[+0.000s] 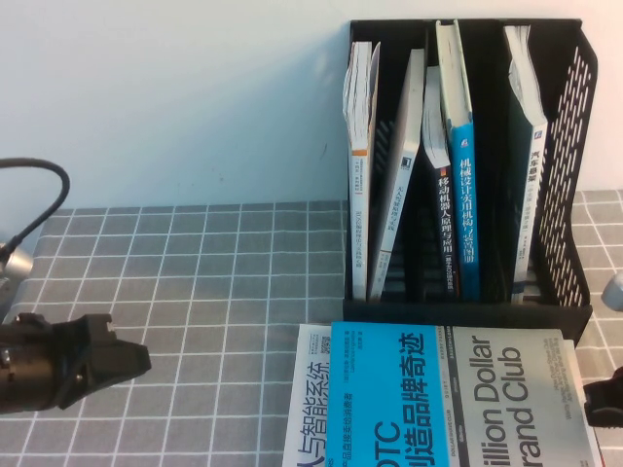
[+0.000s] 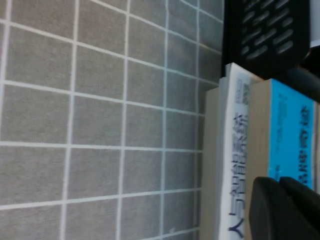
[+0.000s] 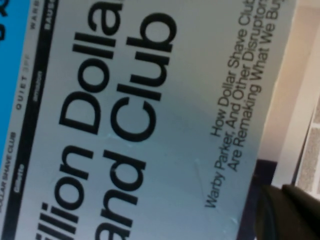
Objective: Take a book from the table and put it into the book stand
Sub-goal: Push book with right arm, then pick up the book with your left arm
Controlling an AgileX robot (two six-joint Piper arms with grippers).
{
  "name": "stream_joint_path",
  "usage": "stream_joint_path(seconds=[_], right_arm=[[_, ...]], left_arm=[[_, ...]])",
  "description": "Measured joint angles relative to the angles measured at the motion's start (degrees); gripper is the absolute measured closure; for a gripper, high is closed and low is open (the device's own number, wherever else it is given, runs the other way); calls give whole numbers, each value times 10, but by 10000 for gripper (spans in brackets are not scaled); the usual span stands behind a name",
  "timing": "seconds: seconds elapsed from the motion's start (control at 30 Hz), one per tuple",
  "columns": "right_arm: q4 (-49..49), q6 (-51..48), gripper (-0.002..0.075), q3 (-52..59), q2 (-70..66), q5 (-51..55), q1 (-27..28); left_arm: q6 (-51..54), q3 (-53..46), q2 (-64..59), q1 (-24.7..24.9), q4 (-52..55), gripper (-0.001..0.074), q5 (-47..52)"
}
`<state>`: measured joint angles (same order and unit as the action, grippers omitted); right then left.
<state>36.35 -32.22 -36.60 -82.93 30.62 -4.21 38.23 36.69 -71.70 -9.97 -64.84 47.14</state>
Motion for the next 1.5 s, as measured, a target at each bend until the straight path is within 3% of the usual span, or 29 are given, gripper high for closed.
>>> stream_joint_path(seconds=[0.4, 0.7, 0.93, 1.13, 1.37, 1.5], right_arm=[[147, -140, 729, 1, -48, 10, -14], [192, -154, 729, -23, -116, 12, -106], [197, -147, 729, -27, -121, 7, -116], [197, -146, 729, -27, -111, 4, -116], [180, -139, 729, -15, -58, 3, -124], [180, -133, 729, -15, 8, 9, -124]], left_arm=[[30, 1, -6, 0, -52, 738, -38], [30, 3, -67, 0, -54, 738, -15], [30, 4, -108, 0, -54, 720, -8], [46, 4, -154, 0, -60, 556, 20], [78, 5, -213, 0, -93, 174, 60], [153, 9, -253, 0, -159, 90, 121]])
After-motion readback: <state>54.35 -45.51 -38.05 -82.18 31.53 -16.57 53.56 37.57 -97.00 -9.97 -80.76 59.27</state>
